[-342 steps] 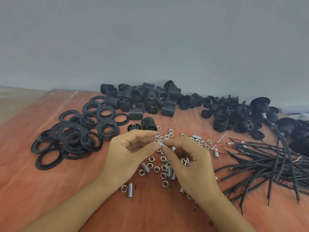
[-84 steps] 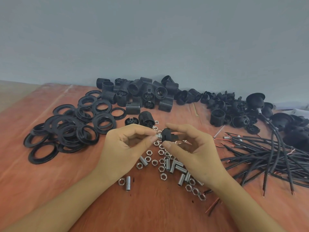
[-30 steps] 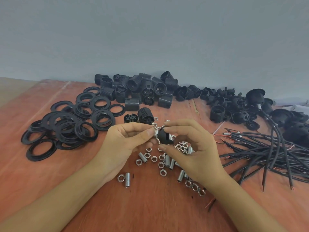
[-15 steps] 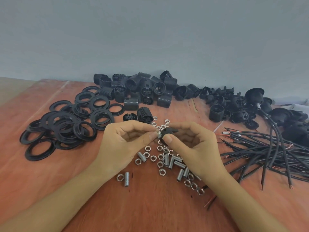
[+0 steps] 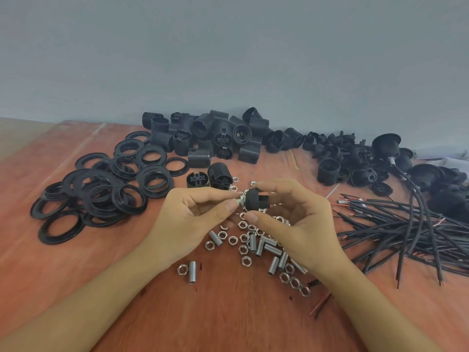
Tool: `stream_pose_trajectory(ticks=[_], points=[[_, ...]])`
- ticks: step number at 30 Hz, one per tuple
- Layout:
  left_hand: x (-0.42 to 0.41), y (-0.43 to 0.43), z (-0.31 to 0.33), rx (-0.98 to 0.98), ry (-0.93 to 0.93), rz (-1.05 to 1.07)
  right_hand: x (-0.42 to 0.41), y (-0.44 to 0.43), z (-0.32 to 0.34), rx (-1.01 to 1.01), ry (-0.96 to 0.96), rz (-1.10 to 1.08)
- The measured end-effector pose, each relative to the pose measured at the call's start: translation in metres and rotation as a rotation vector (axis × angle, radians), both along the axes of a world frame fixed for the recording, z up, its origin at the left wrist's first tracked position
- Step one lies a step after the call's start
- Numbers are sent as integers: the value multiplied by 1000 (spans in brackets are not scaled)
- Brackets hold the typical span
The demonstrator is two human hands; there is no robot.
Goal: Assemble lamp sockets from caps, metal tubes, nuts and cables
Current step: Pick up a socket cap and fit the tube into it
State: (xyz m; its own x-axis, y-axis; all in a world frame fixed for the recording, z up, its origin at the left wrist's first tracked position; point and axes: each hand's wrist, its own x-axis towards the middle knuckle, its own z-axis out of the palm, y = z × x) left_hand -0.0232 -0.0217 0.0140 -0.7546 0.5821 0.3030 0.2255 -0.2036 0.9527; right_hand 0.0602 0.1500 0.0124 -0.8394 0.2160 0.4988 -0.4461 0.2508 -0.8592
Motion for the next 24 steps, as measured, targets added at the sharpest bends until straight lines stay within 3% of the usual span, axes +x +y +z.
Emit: stream_pose_trajectory(ticks=[9, 15, 18, 21, 24], points=[[-3, -2, -3, 8, 128, -19, 2, -2, 3, -106, -103, 27], [1, -1, -7, -63, 472, 84, 2, -7, 3, -97, -200, -87], [3, 0, -8, -46, 427, 135, 2, -8, 4, -114, -266, -45], [0, 2, -6, 43, 264, 175, 4, -8, 6, -93, -330, 4], [-4, 2, -4, 107, 159, 175, 2, -5, 4, -35, -237, -74]])
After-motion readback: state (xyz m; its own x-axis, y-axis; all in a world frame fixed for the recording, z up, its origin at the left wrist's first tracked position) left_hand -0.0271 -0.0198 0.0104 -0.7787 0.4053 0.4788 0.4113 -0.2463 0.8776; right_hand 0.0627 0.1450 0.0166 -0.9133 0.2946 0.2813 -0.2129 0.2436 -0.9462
